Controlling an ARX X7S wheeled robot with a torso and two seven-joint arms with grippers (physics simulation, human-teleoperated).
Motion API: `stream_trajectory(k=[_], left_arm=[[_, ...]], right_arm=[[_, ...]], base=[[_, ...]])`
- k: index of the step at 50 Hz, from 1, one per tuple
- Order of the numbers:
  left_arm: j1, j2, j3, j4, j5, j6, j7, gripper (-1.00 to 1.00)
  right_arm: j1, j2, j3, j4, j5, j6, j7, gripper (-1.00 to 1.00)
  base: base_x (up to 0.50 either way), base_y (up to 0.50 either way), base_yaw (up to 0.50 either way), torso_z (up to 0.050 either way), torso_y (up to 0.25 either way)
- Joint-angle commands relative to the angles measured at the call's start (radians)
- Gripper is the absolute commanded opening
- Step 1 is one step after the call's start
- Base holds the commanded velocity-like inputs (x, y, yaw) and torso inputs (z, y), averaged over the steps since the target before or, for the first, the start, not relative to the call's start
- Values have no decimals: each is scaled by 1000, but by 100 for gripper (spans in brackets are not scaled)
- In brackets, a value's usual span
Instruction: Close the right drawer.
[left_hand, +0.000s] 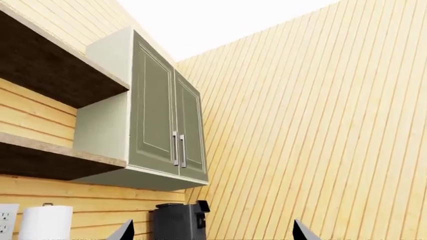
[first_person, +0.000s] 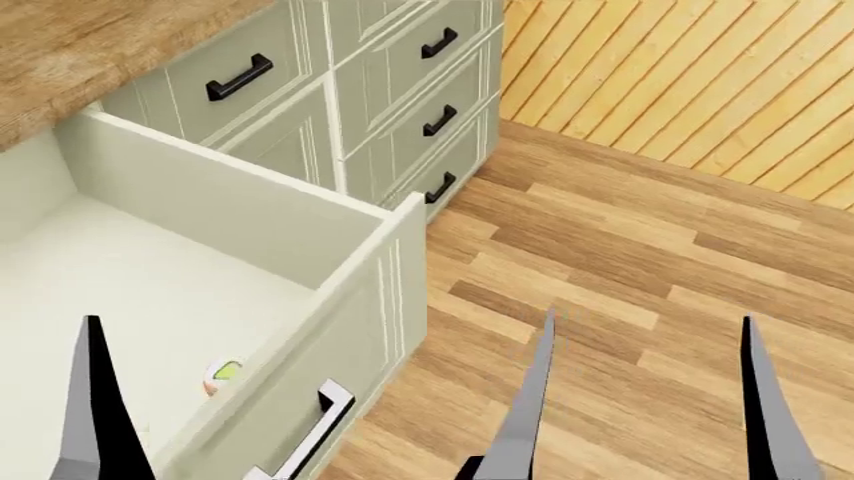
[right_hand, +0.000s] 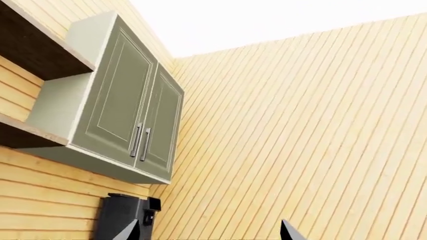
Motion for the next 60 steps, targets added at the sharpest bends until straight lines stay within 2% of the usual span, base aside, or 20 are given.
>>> stream_trajectory(k=[1,44,49,52,54,60], left_arm=[[-4,-4,5,-4,-3,0,-5,100],[-8,-18,18,-8,-3,3,-25,100],[-8,-20,20,-15,-2,11,-26,100],[-9,-20,22,-17,-3,11,-27,100],[-9,-21,24,-17,-2,12,-27,100],[-8,-24,24,-6,-4,5,-30,100]], right_arm=[[4,2,-5,-5,-4,19,2,100],[7,18,-22,1,-10,7,18,100],[3,22,-27,10,-7,-45,24,100],[12,21,-34,3,25,-4,11,100],[14,22,-45,-2,-20,22,9,100],[13,25,-47,-3,-21,21,11,100]], base=[[452,215,0,0,0],[446,212,0,0,0],[24,12,0,0,0],[16,-31,0,0,0],[139,-491,0,0,0],[173,-473,0,0,0]])
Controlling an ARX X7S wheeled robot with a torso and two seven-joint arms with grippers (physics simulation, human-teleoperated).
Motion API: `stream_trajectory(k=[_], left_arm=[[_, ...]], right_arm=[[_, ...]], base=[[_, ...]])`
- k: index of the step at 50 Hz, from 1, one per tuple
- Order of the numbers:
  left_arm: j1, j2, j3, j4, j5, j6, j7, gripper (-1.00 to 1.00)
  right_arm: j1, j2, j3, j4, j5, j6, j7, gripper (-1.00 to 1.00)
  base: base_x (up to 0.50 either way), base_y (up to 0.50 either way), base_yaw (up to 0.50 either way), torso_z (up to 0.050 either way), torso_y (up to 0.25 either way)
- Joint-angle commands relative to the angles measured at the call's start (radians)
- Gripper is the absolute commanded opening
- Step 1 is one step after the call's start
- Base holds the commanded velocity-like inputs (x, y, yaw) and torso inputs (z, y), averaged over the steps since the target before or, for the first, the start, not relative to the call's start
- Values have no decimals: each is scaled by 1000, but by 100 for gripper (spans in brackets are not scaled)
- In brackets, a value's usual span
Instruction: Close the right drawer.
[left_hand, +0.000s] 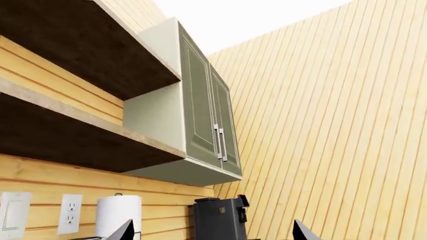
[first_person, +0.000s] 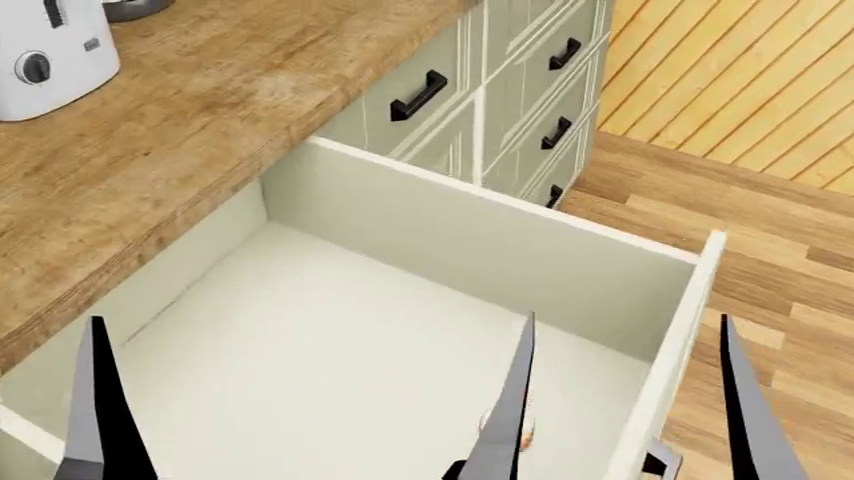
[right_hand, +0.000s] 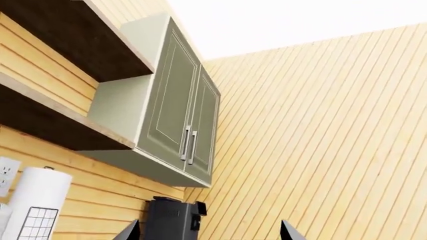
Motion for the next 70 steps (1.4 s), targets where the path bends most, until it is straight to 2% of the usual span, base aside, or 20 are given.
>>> stream_trajectory(k=[1,14,24,30,33,36,39,44,50,55,58,59,61,67,70], left_arm=[[-1,-3,4,6,-1,-4,-5,100],[0,-7,9,3,0,3,-10,100],[-1,-10,15,3,0,2,-13,100],[1,-15,11,39,-18,-22,-14,100],[-5,-20,9,68,-33,-53,-13,100],[-19,-24,4,102,-48,-95,-14,100],[-31,-29,5,138,-60,-134,-12,100],[-29,-37,31,168,-47,-172,-1,100],[-13,-42,43,165,-39,-176,0,100],[-17,-38,59,158,-30,-177,2,100],[-17,-39,62,159,-29,-179,1,100],[-10,-38,72,161,-22,-176,3,100],[-8,-39,74,157,-23,-172,2,100],[-10,-40,78,158,-24,-174,3,100],[-5,-44,77,161,-24,-171,1,100]], right_arm=[[3,6,-11,-4,-9,16,-2,100],[-5,9,-4,1,3,-24,17,100],[-1,20,-6,-32,-15,4,11,100],[46,27,-23,-139,-25,167,-44,100],[134,38,-24,-232,-32,351,-108,100],[204,63,24,-329,6,509,-156,100],[232,106,126,-451,76,680,-193,100],[140,160,274,-579,119,784,-208,100],[-144,170,592,-598,223,685,-197,100],[-335,122,730,-555,222,544,-221,100],[-357,114,740,-542,216,519,-223,100],[-433,58,789,-456,231,427,-230,100],[-453,36,799,-412,247,382,-236,100],[-474,-3,749,-279,203,279,-245,100],[-467,-28,687,-144,169,205,-254,100]], base=[[177,-471,0,0,0],[186,-467,0,0,0],[0,0,0,0,0],[0,0,0,0,0],[0,0,0,0,0],[0,0,0,0,0],[0,0,0,0,0],[0,0,0,0,0],[0,0,0,0,0],[0,0,0,0,0],[0,0,0,0,0],[0,0,0,0,0],[0,0,0,0,0],[0,0,0,0,0],[0,0,0,0,0]])
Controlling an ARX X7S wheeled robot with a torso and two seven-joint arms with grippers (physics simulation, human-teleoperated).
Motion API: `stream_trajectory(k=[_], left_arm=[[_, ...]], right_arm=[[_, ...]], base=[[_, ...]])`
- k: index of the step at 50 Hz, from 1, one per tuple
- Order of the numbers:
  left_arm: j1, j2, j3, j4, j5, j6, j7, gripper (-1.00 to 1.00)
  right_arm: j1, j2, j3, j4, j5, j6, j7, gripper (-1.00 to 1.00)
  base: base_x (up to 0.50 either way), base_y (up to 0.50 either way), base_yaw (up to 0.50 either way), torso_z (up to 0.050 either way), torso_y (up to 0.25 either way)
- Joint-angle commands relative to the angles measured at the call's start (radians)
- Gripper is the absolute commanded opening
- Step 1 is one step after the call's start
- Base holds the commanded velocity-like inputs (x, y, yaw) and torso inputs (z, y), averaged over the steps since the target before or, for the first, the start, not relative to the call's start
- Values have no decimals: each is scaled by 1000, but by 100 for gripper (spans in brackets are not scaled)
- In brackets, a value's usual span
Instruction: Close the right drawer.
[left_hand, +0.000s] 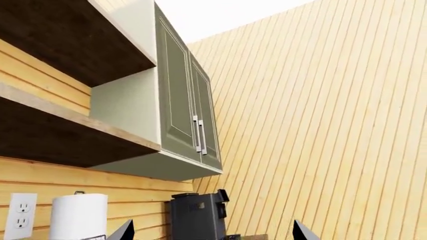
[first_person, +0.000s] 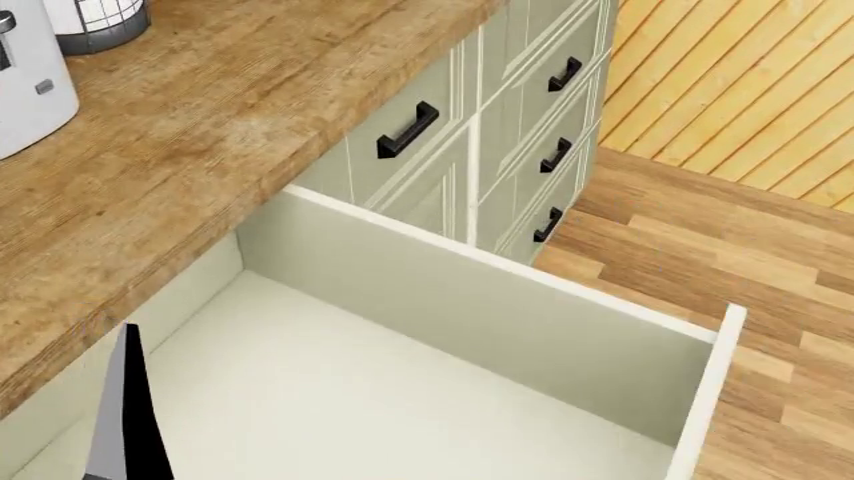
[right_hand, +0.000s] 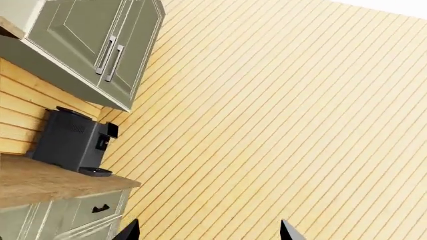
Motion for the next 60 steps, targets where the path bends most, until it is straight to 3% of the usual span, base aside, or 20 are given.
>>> stream_trajectory(k=[1,20,26,34,42,45,47,60], left_arm=[[6,-5,12,6,3,-4,0,100],[29,-24,15,21,6,-4,-6,100],[33,-26,17,10,9,8,-9,100],[39,-28,19,3,11,18,-14,100],[49,-31,17,3,12,29,-22,100],[52,-30,19,3,12,33,-24,100],[53,-29,20,0,12,39,-26,100],[55,-36,18,16,10,31,-32,100]], right_arm=[[-110,-74,12,230,-27,-191,-28,100],[21,-144,-88,1034,13,-498,-87,100],[52,-140,-112,1074,7,-484,-99,100],[126,-128,-159,1085,29,-371,-135,100],[163,-111,-201,971,70,-121,-156,100],[193,-117,-170,894,194,263,-92,100],[191,-127,-139,845,239,327,-77,100],[175,-124,-128,738,267,384,-43,100]], base=[[0,0,0,0,0],[0,0,0,0,0],[0,0,0,0,0],[0,0,0,0,0],[0,0,0,0,0],[0,0,0,0,0],[0,0,0,0,0],[0,0,0,0,0]])
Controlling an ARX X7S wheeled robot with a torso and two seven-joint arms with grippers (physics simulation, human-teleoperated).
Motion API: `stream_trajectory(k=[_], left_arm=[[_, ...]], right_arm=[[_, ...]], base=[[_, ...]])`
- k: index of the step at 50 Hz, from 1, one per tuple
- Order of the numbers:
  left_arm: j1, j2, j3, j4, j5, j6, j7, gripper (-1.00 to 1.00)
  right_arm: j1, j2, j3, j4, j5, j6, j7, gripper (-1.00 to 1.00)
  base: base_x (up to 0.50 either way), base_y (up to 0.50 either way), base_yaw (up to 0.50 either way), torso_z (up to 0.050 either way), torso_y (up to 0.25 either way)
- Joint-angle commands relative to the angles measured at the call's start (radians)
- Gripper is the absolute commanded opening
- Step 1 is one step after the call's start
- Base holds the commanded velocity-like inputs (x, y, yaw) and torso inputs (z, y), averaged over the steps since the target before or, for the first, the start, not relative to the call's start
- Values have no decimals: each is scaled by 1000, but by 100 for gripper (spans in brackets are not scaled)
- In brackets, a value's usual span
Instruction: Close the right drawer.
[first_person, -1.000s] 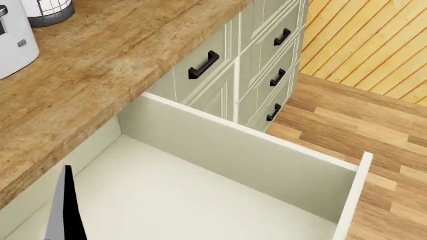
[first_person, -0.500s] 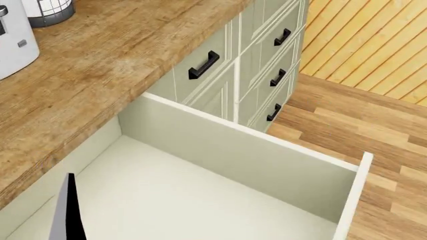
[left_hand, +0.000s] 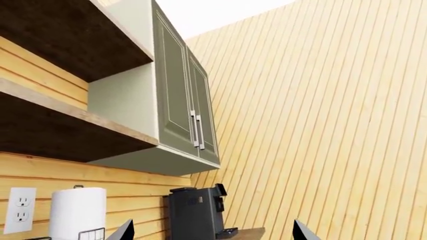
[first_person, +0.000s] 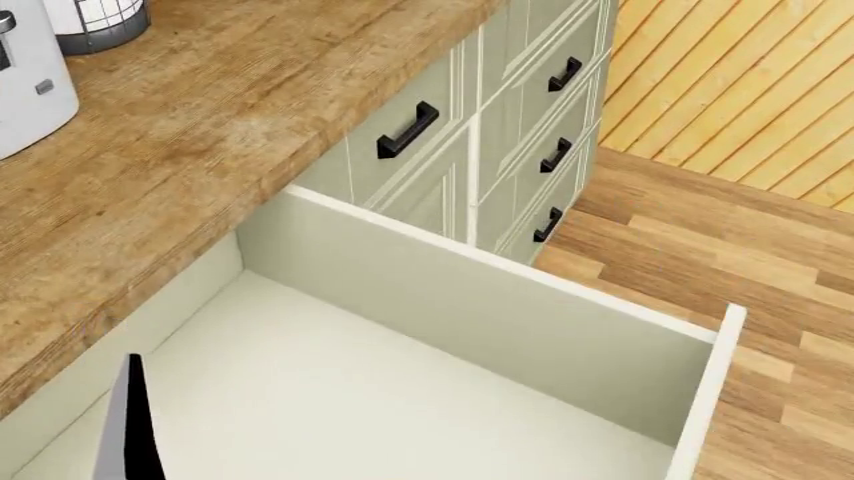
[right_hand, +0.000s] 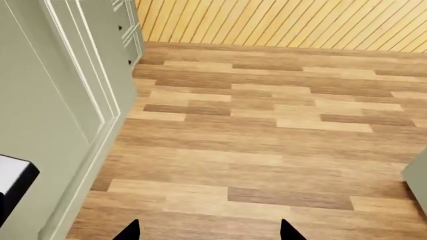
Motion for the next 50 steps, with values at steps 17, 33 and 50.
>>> stream_trajectory(k=[17,33,50], left_arm=[[-4,-7,13,21,13,-17,-9,100],[63,-37,-39,72,-11,9,-41,100],[97,-54,-59,120,-12,5,-60,100]], right_arm=[[-1,-6,-22,-207,88,226,55,100],[107,-28,-156,-320,140,426,100,100],[325,-96,-316,-148,95,418,98,100]], base=[[0,0,0,0,0],[0,0,0,0,1],[0,0,0,0,0]])
